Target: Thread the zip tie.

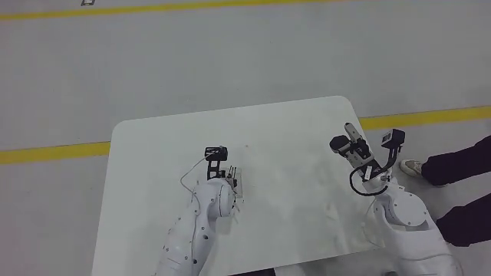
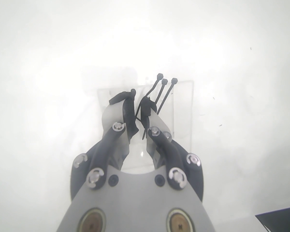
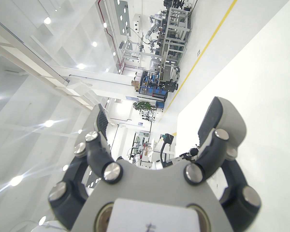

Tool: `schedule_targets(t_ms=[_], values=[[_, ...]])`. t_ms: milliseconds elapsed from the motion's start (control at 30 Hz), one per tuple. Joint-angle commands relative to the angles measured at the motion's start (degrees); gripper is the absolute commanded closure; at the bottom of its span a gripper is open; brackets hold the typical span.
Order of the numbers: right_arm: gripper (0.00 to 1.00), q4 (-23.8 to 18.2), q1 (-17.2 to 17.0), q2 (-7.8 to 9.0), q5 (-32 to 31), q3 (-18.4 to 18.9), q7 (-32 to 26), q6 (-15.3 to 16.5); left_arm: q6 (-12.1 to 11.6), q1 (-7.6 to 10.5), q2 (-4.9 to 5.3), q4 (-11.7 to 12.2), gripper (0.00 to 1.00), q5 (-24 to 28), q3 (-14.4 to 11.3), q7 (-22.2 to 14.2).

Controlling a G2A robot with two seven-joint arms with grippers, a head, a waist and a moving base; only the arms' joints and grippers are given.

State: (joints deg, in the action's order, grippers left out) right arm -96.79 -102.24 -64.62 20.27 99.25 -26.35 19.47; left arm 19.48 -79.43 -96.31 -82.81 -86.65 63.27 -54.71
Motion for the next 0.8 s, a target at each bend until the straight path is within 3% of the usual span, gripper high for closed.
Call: schedule_targets(t_ms=[0,333,767], values=[[0.0,0.0,0.0,0.0,0.0,0.0,0.0,0.0,0.0,-0.23,-0.07,-0.3,0.89,-0.4,0.1,0.0],[0.0,0.0,0.0,0.0,0.0,0.0,0.0,0.0,0.0,-1.32,-0.3,-2.3,0.85,-1.5,-0.1,-0.7],[0.0,0.0,0.0,0.0,0.0,0.0,0.0,0.0,0.0,-0.08,-0.24,-0.1,0.86,-1.1,0.0,-0.8]])
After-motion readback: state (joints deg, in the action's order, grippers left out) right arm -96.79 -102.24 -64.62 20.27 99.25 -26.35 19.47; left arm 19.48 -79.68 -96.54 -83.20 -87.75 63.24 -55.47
